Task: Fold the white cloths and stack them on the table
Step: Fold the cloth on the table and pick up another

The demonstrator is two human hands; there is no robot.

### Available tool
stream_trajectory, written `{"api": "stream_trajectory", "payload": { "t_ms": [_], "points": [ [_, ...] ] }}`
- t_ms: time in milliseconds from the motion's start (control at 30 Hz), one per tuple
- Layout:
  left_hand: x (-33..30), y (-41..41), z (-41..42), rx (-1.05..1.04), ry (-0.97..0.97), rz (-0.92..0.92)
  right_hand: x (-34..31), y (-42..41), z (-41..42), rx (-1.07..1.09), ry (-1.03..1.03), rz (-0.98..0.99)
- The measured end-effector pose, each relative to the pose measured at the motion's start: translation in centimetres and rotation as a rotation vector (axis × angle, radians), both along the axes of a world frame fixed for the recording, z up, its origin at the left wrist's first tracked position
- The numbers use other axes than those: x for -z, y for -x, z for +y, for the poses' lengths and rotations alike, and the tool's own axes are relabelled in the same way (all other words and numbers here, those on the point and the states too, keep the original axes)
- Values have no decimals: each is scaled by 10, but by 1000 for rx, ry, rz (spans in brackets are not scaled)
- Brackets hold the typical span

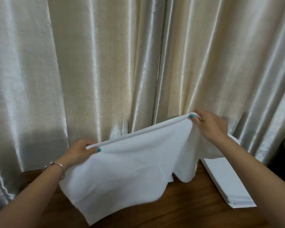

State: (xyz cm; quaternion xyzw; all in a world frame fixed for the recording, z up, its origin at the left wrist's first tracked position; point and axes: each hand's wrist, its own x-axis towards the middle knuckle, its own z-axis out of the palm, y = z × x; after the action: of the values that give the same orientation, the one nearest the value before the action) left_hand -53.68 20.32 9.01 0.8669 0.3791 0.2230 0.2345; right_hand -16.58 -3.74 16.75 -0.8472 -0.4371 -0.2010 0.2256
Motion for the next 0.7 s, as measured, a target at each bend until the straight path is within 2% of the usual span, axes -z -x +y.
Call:
{"api": "stream_trajectory", "payload": {
  "t_ms": [133,233,367,567,633,700],
  "points": [
    [-2,29,20,-32,-29,-10,11,-8,2,29,194,-121],
    [-3,37,22,-45,-48,1,22,-14,8,-31,364,-73],
    [10,51,34,-83,-76,58,35,-24,21,-187,369,255],
    [15,54,29,-293,-139,-15,35,-20,18,75,213,94],
    [15,62,33,-314,-188,-32,30,-18,14,123,248,28],
    [15,70,38,-339,-204,-24,28,-19,13,61,273,130]
  ]
}}
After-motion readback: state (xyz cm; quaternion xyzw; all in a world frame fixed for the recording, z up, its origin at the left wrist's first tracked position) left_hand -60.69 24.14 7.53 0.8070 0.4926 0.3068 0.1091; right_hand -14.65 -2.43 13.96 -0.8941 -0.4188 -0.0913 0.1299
